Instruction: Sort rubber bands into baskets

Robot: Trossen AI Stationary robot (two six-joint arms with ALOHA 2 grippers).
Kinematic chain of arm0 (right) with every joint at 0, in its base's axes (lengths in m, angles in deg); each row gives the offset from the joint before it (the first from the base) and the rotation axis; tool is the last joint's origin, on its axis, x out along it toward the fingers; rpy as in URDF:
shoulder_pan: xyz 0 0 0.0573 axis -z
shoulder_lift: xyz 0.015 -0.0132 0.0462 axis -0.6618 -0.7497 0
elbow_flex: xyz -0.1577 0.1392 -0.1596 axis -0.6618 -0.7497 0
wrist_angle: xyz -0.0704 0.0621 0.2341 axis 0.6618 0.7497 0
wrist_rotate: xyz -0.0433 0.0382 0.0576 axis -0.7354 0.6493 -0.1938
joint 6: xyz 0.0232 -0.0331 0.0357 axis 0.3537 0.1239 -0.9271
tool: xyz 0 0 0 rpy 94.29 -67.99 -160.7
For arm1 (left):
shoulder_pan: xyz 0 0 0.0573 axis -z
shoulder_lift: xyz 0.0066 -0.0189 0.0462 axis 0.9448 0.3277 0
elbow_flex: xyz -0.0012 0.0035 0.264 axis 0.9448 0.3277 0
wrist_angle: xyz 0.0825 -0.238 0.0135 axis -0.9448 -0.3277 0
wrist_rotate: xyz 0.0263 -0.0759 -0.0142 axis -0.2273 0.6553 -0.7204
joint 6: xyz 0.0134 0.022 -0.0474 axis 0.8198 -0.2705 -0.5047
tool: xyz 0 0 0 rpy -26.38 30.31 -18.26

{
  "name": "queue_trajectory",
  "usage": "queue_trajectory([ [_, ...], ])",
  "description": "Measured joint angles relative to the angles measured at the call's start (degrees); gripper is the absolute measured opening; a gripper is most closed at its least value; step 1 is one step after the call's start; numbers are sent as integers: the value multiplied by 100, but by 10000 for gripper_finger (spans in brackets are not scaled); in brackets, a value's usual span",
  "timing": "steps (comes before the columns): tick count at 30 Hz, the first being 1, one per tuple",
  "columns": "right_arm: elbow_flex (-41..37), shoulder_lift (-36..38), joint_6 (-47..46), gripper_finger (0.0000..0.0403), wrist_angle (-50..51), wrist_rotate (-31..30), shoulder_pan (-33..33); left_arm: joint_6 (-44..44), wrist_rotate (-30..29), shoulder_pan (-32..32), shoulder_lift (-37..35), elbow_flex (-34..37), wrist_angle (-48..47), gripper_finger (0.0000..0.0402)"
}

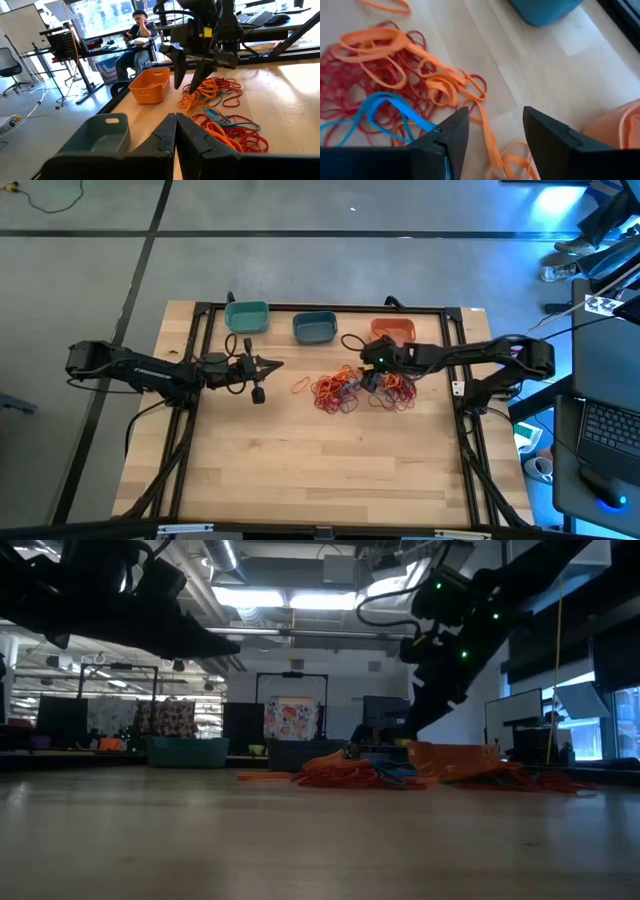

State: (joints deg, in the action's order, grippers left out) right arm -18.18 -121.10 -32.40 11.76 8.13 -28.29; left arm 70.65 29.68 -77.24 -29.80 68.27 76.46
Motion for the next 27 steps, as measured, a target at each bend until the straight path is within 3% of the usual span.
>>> queue_trajectory([
  [10,0,-787,4,189,-624,-8,0,6,0,-2,0,0,-177,5],
  [22,0,-722,-50,189,52,-106,0,-8,1,-30,2,0,-344,5],
  [27,0,-722,-50,189,-167,-728,0,134,0,-80,2,0,-337,5],
])
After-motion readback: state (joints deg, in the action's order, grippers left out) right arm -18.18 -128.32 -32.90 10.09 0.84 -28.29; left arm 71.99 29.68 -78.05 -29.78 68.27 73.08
